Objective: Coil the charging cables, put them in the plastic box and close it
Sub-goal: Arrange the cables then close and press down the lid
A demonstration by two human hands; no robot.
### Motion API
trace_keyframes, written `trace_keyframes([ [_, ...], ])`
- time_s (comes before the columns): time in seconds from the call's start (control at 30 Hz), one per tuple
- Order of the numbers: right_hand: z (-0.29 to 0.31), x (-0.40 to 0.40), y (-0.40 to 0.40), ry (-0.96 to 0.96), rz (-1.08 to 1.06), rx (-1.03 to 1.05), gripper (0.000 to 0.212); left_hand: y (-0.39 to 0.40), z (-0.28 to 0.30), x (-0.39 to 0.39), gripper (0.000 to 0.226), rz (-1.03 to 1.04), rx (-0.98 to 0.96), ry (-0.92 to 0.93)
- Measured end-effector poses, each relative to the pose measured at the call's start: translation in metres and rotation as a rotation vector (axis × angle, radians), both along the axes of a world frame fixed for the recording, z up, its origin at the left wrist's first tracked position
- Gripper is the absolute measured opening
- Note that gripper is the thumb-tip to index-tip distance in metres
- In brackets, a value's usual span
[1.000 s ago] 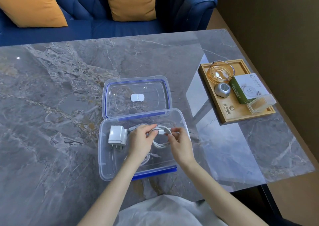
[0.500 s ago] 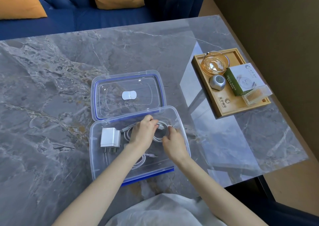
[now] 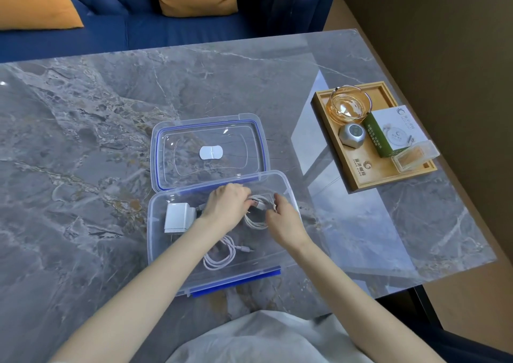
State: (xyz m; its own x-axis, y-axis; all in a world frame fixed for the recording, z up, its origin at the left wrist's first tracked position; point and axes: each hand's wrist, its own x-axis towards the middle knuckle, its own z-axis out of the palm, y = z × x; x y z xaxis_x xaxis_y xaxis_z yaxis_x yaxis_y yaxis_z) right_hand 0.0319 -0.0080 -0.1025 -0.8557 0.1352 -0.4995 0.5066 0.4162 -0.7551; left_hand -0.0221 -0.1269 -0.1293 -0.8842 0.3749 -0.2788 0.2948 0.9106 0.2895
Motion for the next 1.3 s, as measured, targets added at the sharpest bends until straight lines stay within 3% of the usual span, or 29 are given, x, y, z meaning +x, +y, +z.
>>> trace_keyframes([
  [0.13, 0.017, -0.013, 0.007, 0.072, 0.012, 0.005, 0.041, -0.013, 0.029, -0.009, 0.032, 0.035, 0.022, -0.071],
  [0.3, 0.033, -0.048, 0.026, 0.307, 0.147, 0.099, 0.022, -0.039, 0.062, -0.029, 0.021, -0.001, 0.156, -0.018],
  [0.43, 0.037, -0.082, 0.042, 0.618, 0.425, 0.397, 0.016, -0.066, 0.065, -0.055, 0.025, -0.066, 0.236, 0.409],
  [0.57, 0.019, -0.119, 0.053, 0.814, 0.662, 0.738, 0.009, -0.098, 0.045, -0.086, 0.024, -0.154, 0.046, 0.654],
  [0.67, -0.002, -0.139, 0.057, 0.755, 0.762, 0.833, 0.01, -0.118, 0.026, -0.104, 0.041, -0.213, -0.119, 0.599],
  [0.77, -0.022, -0.148, 0.057, 0.592, 0.844, 0.891, 0.03, -0.131, 0.008, -0.119, 0.05, -0.212, -0.274, 0.505],
  [0.9, -0.042, -0.153, 0.055, 0.41, 0.767, 0.851, 0.044, -0.139, -0.01, -0.127, 0.057, -0.098, -0.388, 0.333],
  [1.1, -0.053, -0.147, 0.051, 0.32, 0.586, 0.622, 0.039, -0.142, -0.03, -0.125, 0.053, 0.15, -0.384, 0.114],
  [1.3, -0.059, -0.145, 0.044, 0.233, 0.436, 0.451, 0.051, -0.143, -0.035, -0.122, 0.058, 0.273, -0.251, 0.1],
])
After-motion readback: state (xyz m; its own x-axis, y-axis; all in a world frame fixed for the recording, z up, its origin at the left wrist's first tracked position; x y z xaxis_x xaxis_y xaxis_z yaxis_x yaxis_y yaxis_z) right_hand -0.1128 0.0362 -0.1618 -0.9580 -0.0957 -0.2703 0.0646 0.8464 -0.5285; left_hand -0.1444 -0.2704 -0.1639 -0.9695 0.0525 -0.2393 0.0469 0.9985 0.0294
